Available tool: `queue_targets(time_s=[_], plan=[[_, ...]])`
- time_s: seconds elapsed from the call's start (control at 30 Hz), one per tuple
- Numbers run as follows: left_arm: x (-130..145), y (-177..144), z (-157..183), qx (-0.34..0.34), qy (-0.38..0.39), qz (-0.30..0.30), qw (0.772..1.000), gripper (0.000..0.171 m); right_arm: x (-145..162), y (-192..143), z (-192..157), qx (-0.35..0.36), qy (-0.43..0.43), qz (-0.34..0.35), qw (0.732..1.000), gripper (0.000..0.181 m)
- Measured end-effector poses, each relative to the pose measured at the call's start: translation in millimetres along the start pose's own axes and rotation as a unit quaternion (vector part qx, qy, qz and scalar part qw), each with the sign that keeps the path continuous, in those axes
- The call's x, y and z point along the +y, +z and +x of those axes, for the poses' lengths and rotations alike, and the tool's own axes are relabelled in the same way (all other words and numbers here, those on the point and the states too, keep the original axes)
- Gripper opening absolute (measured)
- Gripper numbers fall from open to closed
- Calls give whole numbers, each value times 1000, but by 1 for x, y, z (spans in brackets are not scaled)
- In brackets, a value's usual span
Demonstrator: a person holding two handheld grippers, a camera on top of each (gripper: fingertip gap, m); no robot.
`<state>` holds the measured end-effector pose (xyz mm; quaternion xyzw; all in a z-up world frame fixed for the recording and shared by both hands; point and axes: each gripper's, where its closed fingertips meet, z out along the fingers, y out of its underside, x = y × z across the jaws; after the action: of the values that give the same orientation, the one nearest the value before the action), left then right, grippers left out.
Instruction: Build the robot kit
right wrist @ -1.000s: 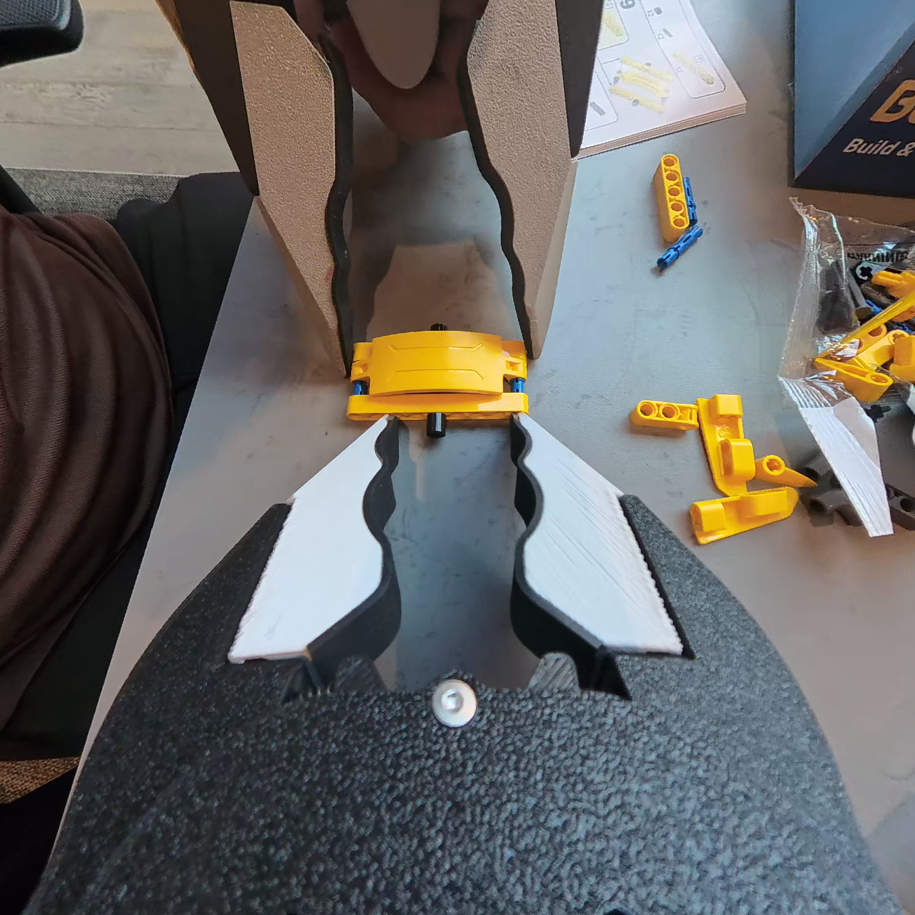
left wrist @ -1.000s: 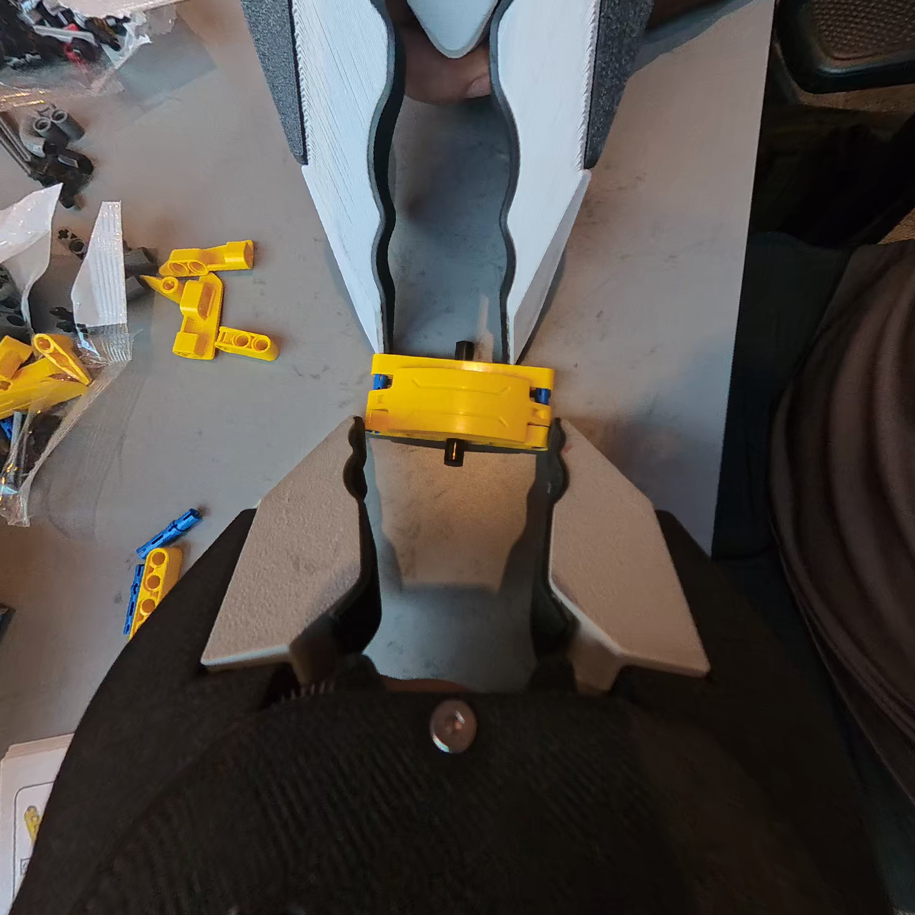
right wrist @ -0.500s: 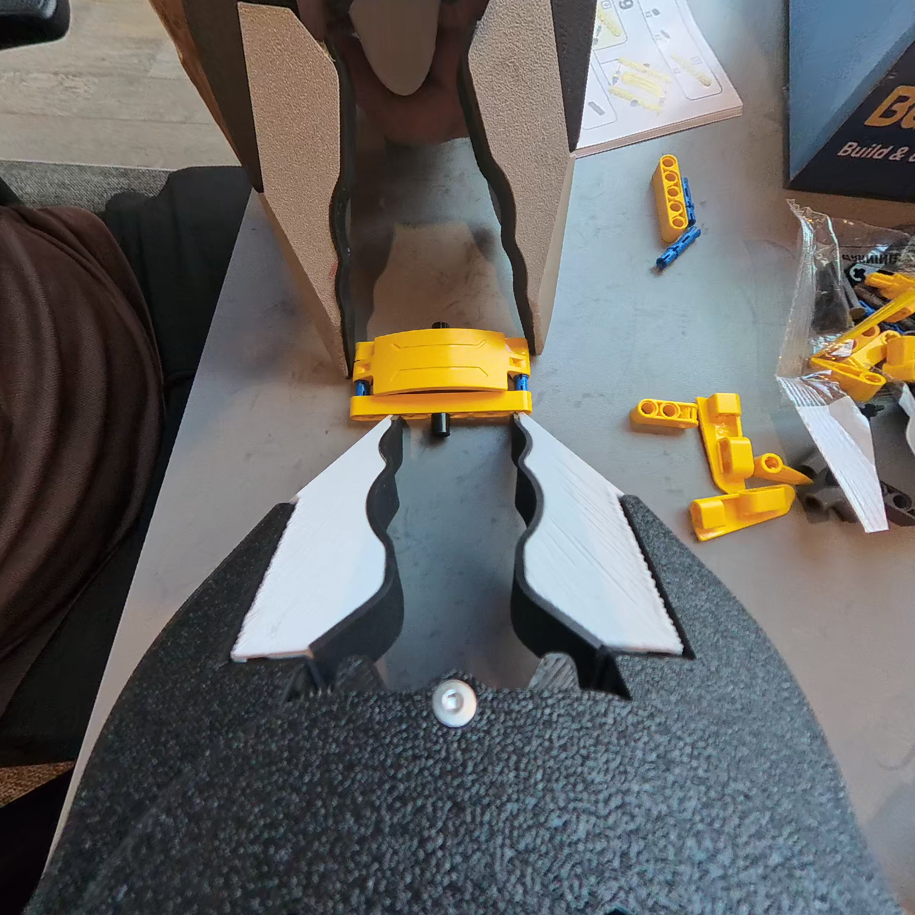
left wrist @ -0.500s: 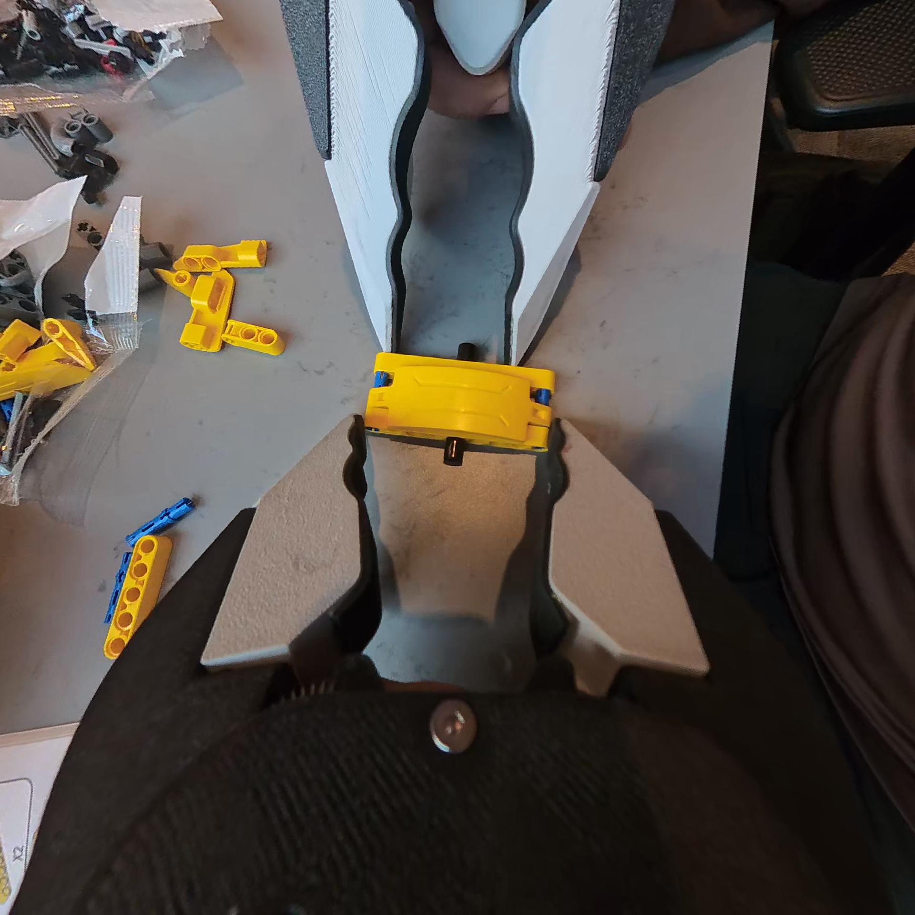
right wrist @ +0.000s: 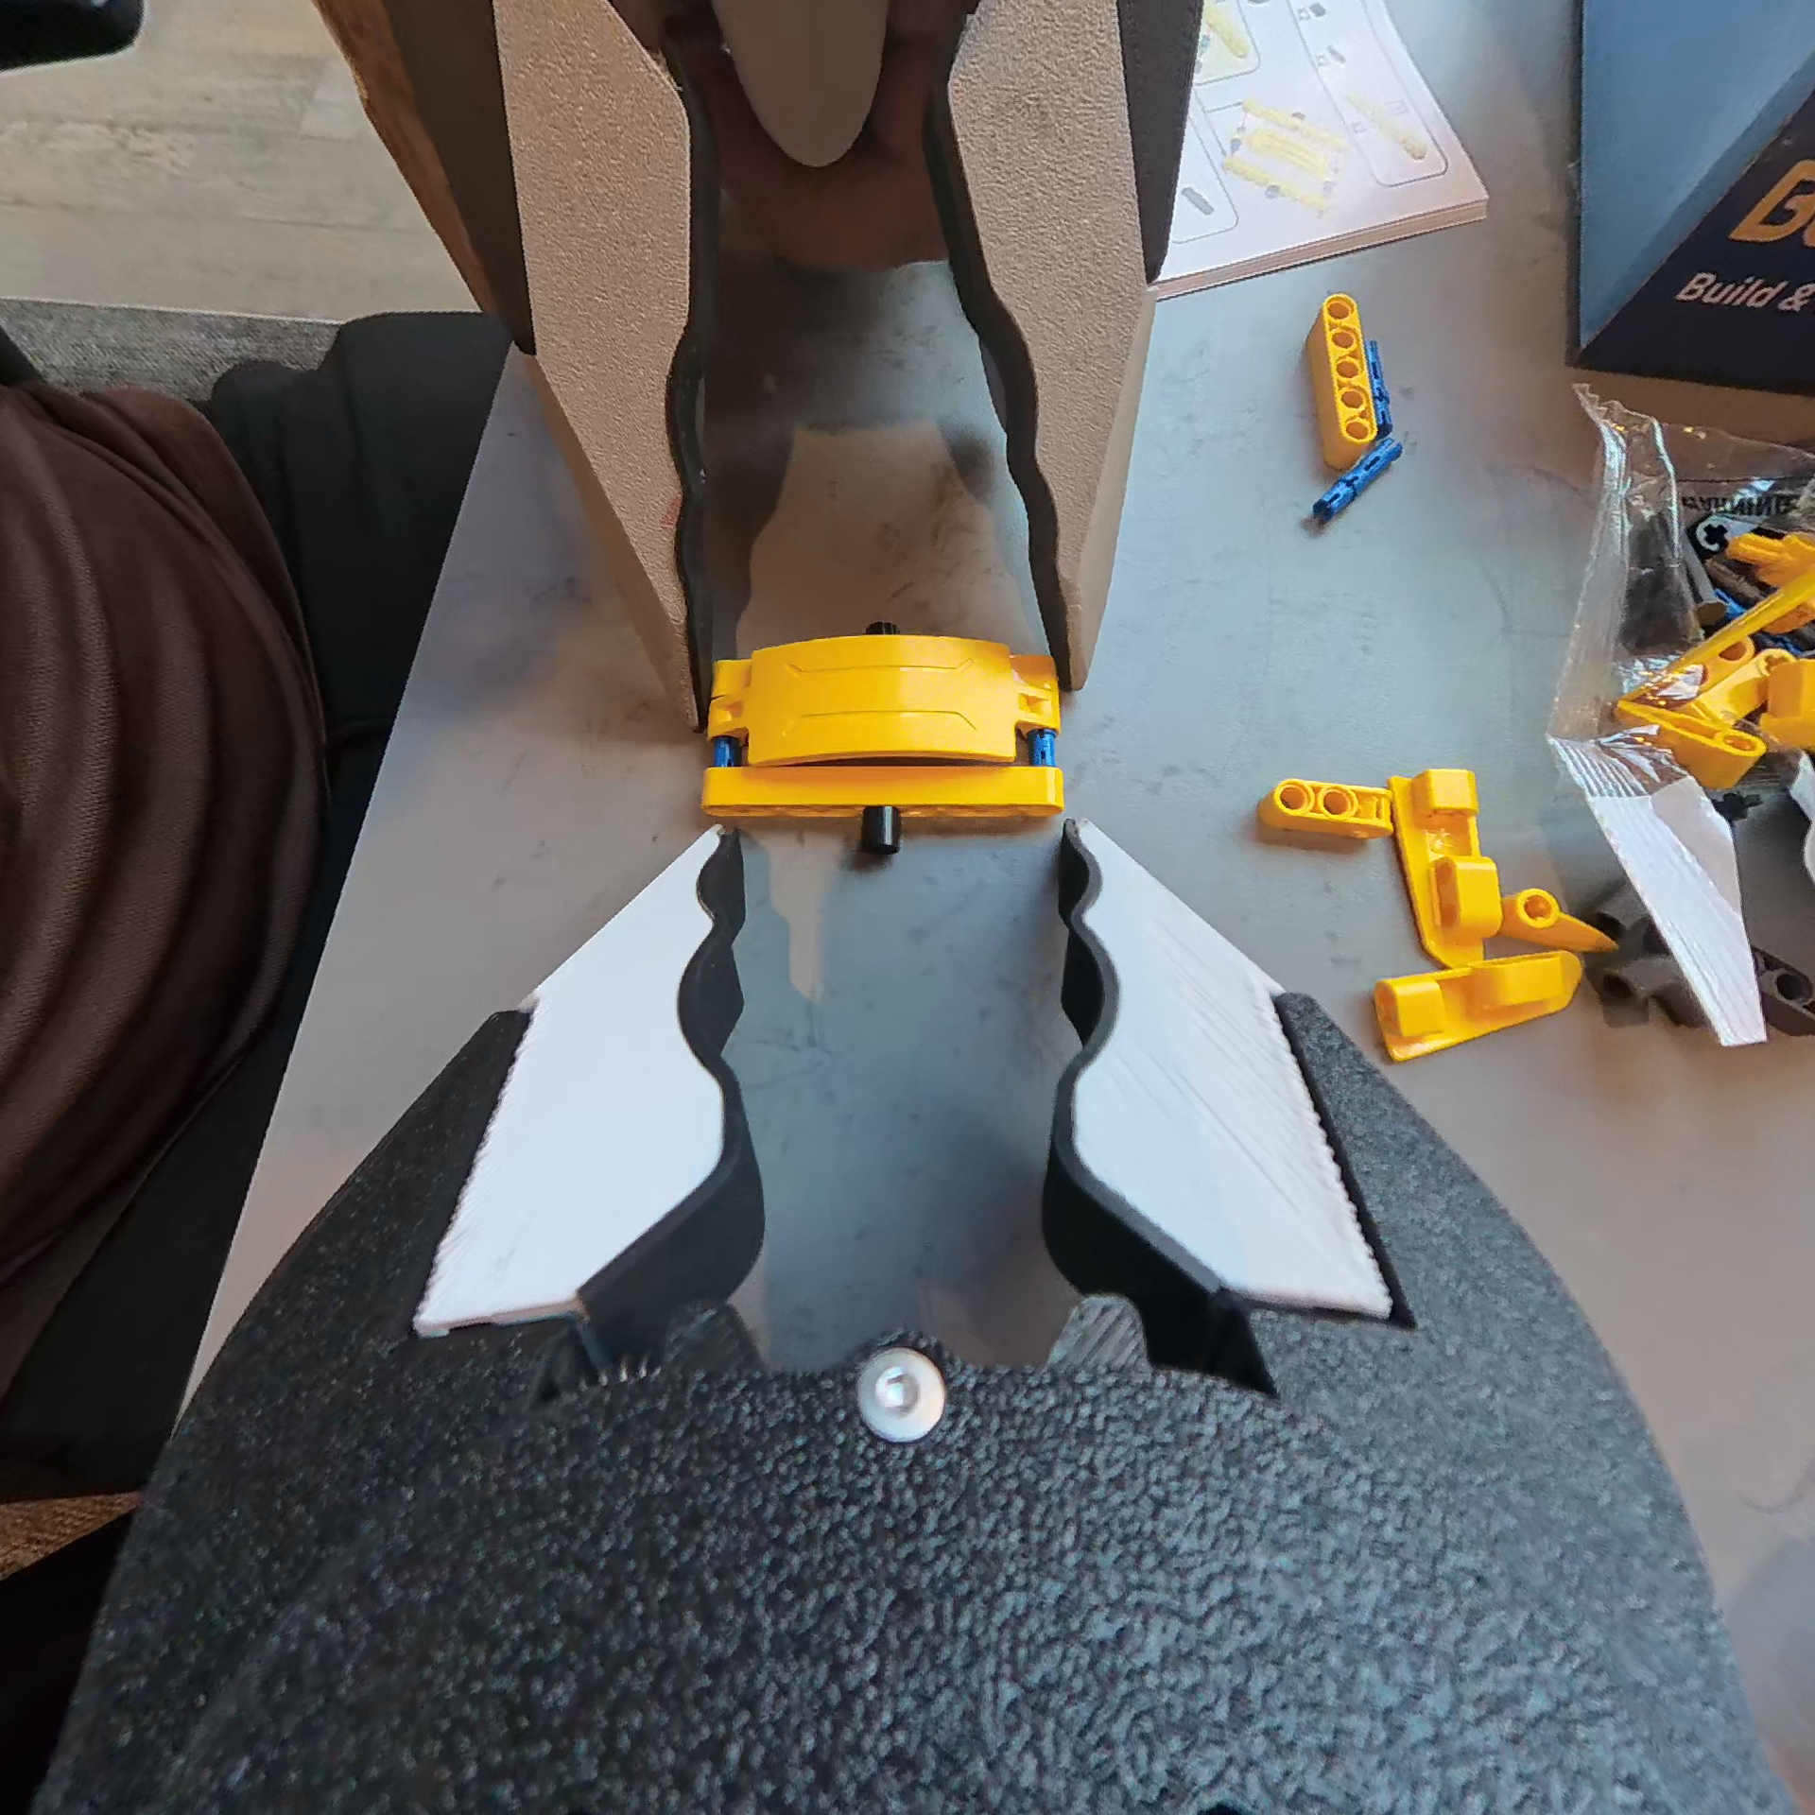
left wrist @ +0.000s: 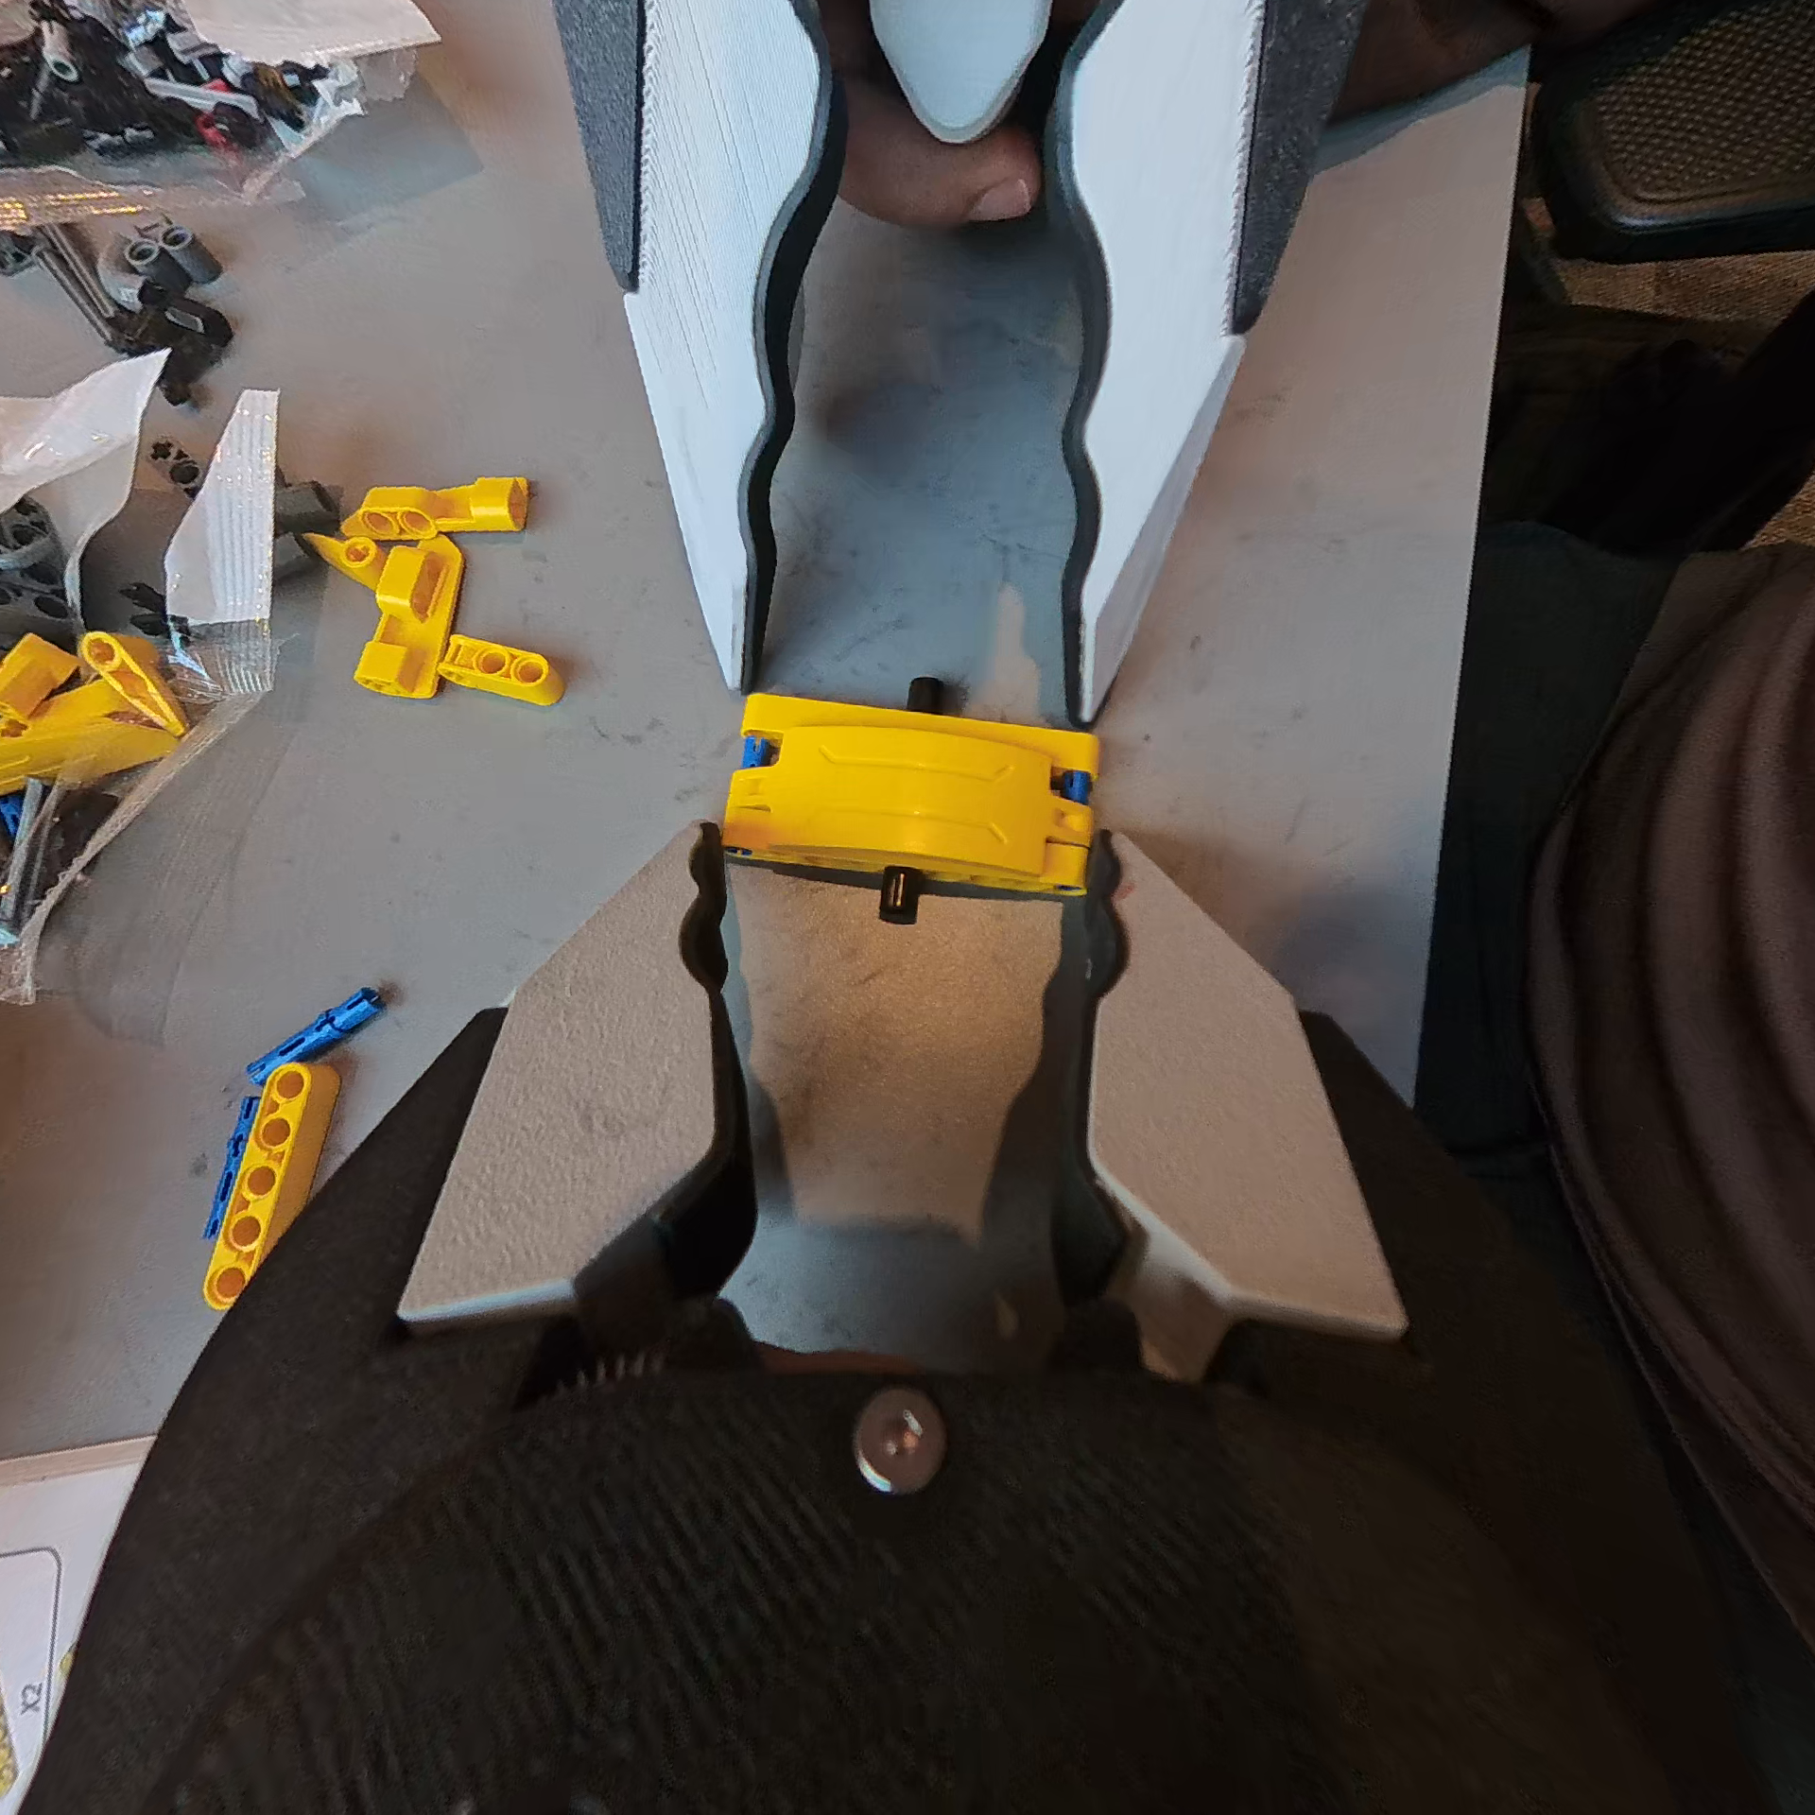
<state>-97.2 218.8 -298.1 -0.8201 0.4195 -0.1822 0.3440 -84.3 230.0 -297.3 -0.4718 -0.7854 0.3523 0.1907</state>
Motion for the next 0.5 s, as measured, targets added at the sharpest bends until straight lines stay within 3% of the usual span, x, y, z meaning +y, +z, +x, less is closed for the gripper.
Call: queue_targets(time_s=[0.5], plan=[[1, 0, 1, 14, 2, 1, 1000, 72, -8, 6, 0, -14, 30, 6, 999, 71]])
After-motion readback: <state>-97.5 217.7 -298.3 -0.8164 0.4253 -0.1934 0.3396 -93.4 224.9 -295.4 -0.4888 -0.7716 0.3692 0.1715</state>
